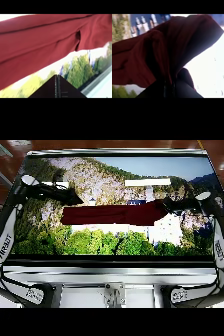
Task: Fold the shirts.
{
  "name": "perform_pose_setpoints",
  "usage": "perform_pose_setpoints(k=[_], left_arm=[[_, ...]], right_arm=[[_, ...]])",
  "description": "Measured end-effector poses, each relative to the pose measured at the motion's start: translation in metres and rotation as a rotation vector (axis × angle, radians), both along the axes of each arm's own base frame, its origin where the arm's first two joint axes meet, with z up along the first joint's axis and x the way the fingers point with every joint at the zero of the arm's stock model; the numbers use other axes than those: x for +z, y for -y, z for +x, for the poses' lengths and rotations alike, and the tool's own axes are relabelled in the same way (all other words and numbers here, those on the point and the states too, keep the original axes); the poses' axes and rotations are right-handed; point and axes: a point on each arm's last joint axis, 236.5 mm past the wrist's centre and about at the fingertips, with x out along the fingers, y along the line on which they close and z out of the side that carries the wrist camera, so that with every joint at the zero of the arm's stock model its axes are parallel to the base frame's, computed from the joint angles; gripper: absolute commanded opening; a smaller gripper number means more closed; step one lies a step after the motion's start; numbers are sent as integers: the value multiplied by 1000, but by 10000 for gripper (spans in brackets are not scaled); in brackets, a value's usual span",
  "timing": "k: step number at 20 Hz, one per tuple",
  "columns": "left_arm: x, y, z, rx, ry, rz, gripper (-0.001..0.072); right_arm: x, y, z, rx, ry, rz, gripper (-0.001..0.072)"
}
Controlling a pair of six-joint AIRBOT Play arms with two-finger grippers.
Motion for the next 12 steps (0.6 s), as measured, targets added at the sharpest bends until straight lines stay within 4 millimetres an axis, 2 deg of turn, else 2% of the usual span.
perform_pose_setpoints(k=[4,7,10,12], left_arm=[[-23,95,-16,-79,3,-45,42],[-38,165,-40,-119,-8,-91,42],[-51,231,-70,-128,-45,-158,42],[-56,266,-87,-104,-87,-216,41]], right_arm=[[89,-19,-33,69,97,8,63],[143,-32,-66,90,139,16,63],[181,-41,-95,84,169,23,64],[194,-46,-108,77,174,31,63]])
